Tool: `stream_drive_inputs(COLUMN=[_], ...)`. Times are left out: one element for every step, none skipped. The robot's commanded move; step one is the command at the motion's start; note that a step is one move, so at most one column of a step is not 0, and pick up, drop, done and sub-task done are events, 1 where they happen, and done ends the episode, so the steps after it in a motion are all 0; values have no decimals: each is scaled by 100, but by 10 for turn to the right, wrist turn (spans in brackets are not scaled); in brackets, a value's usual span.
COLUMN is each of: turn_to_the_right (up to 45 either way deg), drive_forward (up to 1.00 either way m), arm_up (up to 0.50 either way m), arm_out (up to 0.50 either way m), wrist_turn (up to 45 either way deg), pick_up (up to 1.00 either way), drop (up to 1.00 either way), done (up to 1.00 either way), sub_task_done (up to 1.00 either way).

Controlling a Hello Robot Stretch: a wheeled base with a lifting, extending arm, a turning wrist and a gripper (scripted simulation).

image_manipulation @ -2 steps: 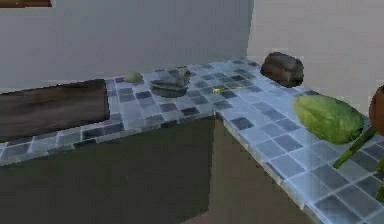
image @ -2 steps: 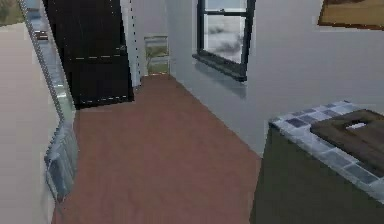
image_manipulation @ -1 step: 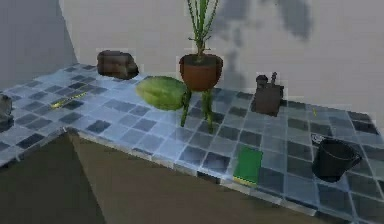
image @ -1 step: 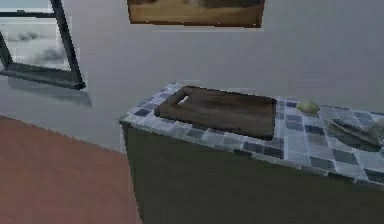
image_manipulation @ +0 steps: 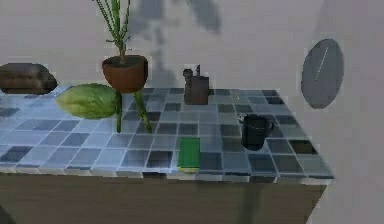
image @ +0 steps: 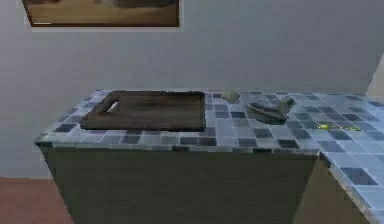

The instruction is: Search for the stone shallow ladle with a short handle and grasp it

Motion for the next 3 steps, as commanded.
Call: stream_drive_inputs(turn_to_the_right=[0, -450, 0], drive_forward=[45, 0, 0], arm_up=[0, 0, 50], arm_out=[0, 0, 0], wrist_turn=[0, 0, 0], pick_up=[0, 0, 0], drop=[0, 0, 0], done=[0, 0, 0], sub_task_done=[0, 0, 0])
